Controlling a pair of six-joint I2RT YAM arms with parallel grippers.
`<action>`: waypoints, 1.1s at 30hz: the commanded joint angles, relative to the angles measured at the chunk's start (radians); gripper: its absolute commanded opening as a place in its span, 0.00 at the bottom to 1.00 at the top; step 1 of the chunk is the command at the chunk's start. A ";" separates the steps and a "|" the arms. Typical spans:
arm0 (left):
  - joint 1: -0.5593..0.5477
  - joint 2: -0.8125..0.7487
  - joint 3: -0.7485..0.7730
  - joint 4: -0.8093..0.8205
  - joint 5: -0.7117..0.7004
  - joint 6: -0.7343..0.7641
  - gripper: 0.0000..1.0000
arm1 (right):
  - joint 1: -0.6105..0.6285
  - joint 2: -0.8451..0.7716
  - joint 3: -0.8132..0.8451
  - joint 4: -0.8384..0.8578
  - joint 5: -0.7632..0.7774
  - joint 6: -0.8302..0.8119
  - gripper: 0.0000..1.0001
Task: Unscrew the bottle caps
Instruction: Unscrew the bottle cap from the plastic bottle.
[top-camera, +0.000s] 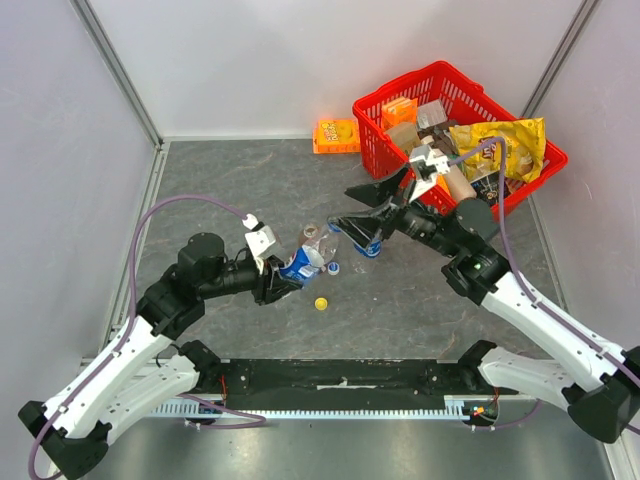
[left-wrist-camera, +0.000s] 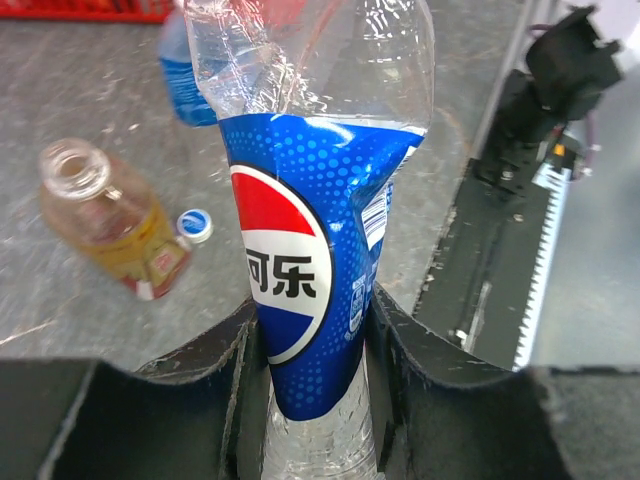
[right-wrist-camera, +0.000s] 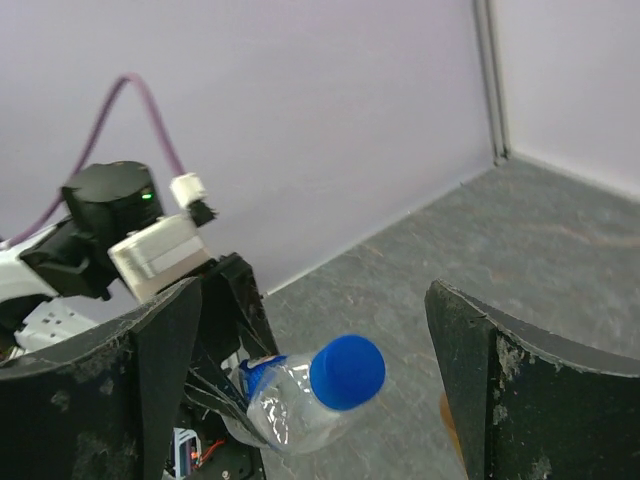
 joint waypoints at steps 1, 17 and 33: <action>-0.001 -0.026 -0.003 -0.001 -0.177 0.052 0.02 | -0.001 0.051 0.068 -0.128 0.120 0.032 0.98; -0.001 -0.026 -0.032 -0.008 -0.278 0.069 0.02 | -0.013 0.201 0.054 -0.027 0.080 0.240 0.81; -0.004 -0.031 -0.035 -0.011 -0.271 0.075 0.02 | -0.013 0.259 0.020 0.039 0.026 0.280 0.62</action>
